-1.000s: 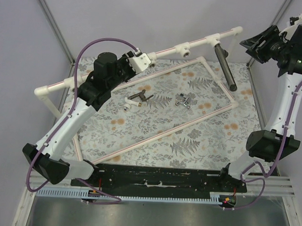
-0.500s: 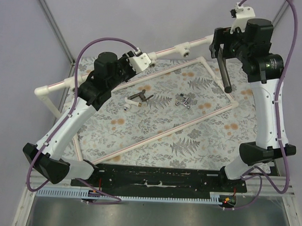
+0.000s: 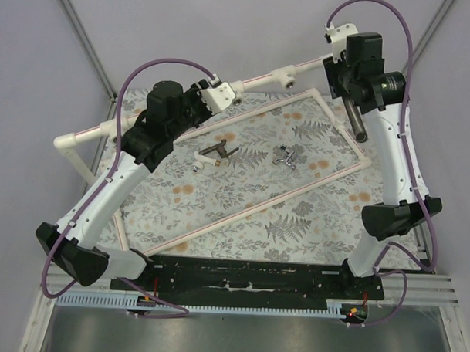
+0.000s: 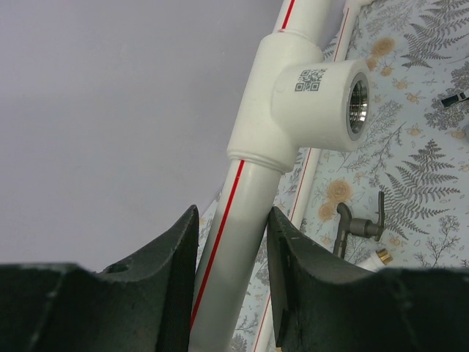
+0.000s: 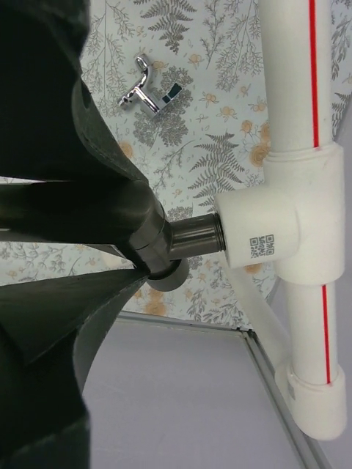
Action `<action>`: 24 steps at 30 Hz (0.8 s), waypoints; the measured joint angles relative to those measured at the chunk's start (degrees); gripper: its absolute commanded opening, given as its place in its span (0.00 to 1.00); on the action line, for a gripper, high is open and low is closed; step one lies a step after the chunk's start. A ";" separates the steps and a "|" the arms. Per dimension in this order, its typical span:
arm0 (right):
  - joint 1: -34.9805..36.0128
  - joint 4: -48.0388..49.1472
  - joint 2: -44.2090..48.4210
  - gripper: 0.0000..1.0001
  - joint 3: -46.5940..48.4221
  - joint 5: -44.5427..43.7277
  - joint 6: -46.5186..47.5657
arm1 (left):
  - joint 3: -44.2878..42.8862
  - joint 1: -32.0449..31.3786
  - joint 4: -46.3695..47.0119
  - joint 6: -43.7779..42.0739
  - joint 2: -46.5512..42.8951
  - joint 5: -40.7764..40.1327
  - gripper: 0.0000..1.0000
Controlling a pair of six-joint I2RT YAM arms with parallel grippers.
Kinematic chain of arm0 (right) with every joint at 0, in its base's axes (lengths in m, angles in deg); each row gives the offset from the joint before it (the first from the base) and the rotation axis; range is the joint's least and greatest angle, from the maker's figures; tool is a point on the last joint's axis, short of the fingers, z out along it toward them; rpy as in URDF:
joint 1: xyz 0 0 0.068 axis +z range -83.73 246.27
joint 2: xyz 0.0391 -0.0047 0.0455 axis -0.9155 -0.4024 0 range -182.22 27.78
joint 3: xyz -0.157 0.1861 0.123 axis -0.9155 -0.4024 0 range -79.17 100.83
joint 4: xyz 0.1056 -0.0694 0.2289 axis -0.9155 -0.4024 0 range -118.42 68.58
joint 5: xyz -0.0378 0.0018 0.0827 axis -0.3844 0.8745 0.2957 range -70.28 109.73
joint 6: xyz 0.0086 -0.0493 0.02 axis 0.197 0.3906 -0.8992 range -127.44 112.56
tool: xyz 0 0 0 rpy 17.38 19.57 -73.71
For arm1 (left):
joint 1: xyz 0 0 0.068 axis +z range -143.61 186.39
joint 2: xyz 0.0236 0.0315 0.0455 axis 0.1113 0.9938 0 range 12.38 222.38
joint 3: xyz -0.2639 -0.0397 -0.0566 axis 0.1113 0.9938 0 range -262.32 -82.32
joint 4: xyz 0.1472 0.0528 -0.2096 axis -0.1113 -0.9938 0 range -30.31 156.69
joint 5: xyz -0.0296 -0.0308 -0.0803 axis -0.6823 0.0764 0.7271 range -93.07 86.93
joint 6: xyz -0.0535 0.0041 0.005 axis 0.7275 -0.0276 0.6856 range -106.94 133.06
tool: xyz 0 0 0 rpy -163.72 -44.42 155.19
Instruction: Install the water faucets
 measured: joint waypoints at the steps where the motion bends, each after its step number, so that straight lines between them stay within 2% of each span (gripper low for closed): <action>1: -0.02 -0.55 -0.20 0.39 0.63 0.04 0.24 | -0.02 0.00 0.07 0.00 0.00 -0.07 0.05; 4: -1.49 -2.43 -0.35 0.25 2.43 3.58 0.50 | -0.02 -0.13 0.11 0.00 0.00 -0.04 0.06; 8: -6.08 -3.98 -0.44 0.17 3.85 13.99 -0.83 | -0.02 -0.28 0.22 0.00 0.00 0.00 0.05; 11: -10.82 -5.51 -1.01 0.13 5.22 25.27 -4.81 | -0.02 -0.33 0.31 0.00 0.02 0.02 0.06; 15: -18.27 -6.93 -2.69 0.04 6.45 43.74 -17.25 | -0.02 -0.37 0.33 0.00 0.09 0.04 0.05; 18: -22.77 -6.08 -5.33 0.02 6.56 56.78 -28.41 | 0.00 -0.42 0.44 0.00 0.11 0.04 0.06; 20: -25.05 -5.22 -6.99 0.05 6.49 63.91 -35.32 | 0.07 -0.48 0.59 -0.02 0.11 0.07 0.06; 24: -26.40 -3.02 -7.10 0.05 4.61 68.02 -41.16 | 0.20 -0.52 0.79 0.00 0.11 0.02 0.06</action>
